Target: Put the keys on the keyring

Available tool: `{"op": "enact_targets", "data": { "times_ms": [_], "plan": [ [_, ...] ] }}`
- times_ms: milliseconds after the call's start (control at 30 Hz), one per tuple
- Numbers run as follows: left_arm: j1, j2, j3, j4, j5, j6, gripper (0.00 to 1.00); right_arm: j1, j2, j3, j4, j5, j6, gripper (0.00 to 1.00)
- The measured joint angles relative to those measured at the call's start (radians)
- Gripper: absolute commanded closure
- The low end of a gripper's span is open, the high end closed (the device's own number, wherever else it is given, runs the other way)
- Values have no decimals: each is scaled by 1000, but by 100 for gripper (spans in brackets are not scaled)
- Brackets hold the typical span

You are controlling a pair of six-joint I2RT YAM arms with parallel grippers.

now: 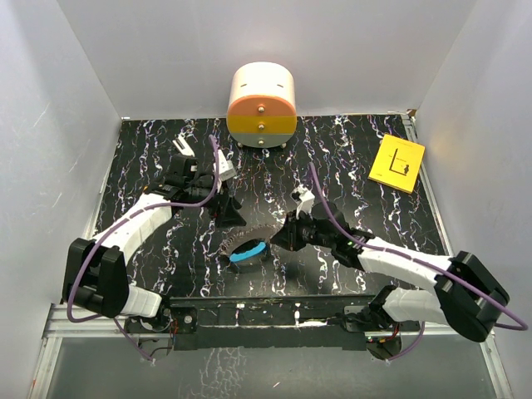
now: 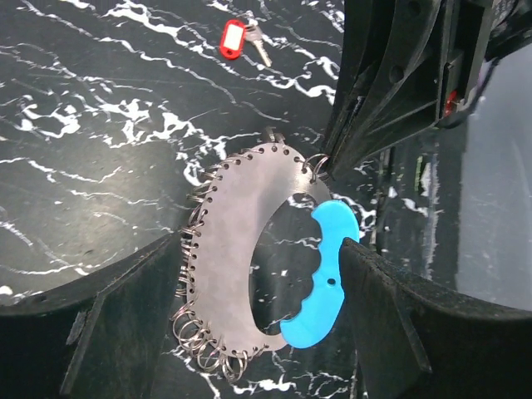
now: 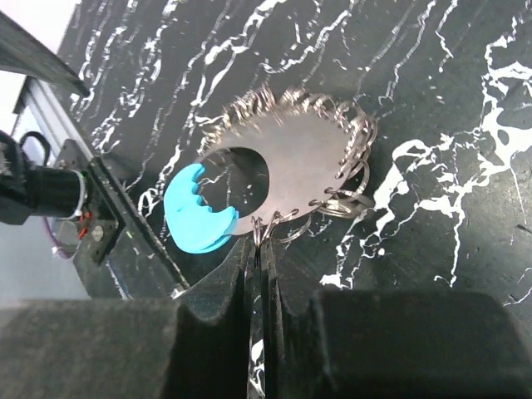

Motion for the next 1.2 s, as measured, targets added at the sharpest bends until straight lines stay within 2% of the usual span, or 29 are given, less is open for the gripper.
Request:
{"op": "enact_targets", "data": {
  "times_ms": [267,767,1200],
  "plan": [
    [0,0,0,27,109,-76,27,0,-100,1,-15,-38,-8,92],
    [-60,2,0,85,174,-145,30,0,-97,56,-20,-170,4,92],
    [-93,47,0,48,185,-99,49,0,-94,105,-66,-261,8,92]
  ]
}}
